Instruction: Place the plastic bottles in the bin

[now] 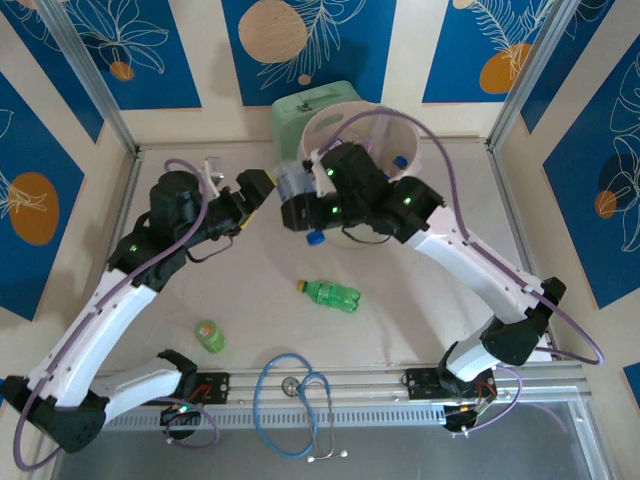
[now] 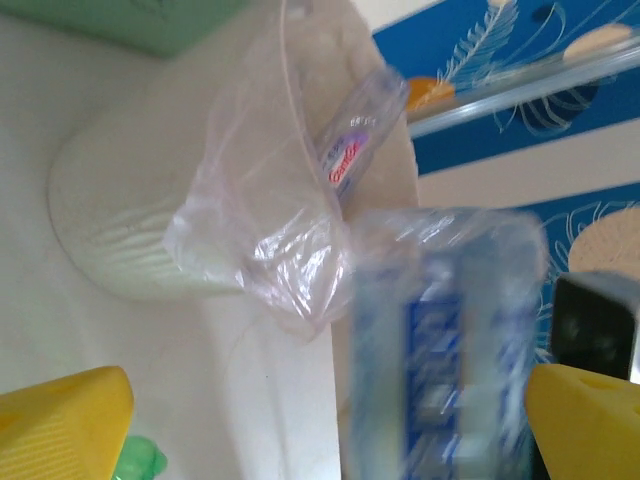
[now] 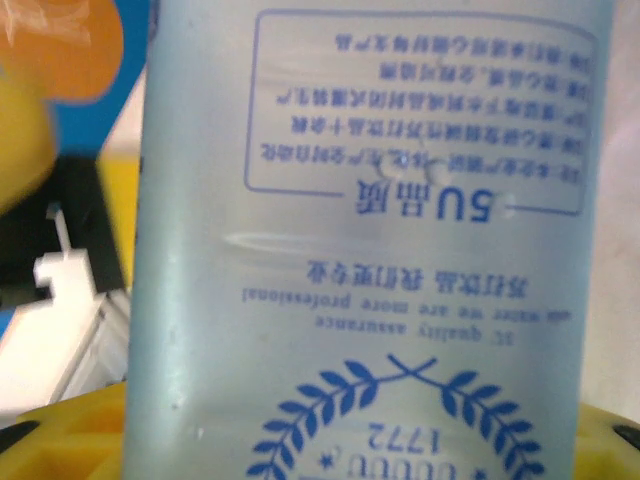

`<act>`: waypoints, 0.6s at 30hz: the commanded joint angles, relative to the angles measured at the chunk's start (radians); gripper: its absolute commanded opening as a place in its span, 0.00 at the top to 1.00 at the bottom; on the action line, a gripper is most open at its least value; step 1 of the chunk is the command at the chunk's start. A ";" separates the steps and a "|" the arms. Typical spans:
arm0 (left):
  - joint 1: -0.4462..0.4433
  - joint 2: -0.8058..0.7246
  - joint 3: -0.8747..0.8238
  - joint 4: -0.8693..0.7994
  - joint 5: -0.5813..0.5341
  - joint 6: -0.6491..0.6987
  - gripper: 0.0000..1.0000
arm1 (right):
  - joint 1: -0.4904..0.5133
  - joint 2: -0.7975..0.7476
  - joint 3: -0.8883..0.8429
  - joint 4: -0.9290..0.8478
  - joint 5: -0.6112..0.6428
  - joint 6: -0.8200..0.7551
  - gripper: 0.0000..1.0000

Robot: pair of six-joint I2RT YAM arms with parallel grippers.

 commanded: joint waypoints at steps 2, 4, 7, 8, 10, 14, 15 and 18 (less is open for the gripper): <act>0.015 -0.041 0.008 -0.121 -0.125 0.093 0.00 | -0.095 0.028 0.153 -0.059 0.039 -0.088 0.48; 0.016 -0.051 -0.017 -0.141 -0.135 0.126 0.00 | -0.154 0.060 0.207 -0.076 0.026 -0.098 0.48; 0.014 -0.066 -0.077 -0.124 -0.105 0.170 0.00 | -0.231 0.121 0.271 -0.096 0.010 -0.107 0.48; 0.012 -0.066 -0.094 -0.131 -0.101 0.174 0.00 | -0.248 0.149 0.297 -0.107 0.015 -0.114 0.48; 0.011 -0.064 -0.130 -0.132 -0.083 0.175 0.00 | -0.274 0.211 0.360 -0.148 0.040 -0.120 0.48; -0.017 -0.060 -0.204 -0.104 -0.068 0.140 0.01 | -0.330 0.324 0.447 -0.185 0.064 -0.119 0.49; -0.026 -0.057 -0.215 -0.101 -0.072 0.134 0.01 | -0.339 0.345 0.461 -0.188 0.067 -0.120 0.49; -0.054 -0.048 -0.238 -0.089 -0.084 0.126 0.02 | -0.363 0.401 0.510 -0.200 0.064 -0.126 0.38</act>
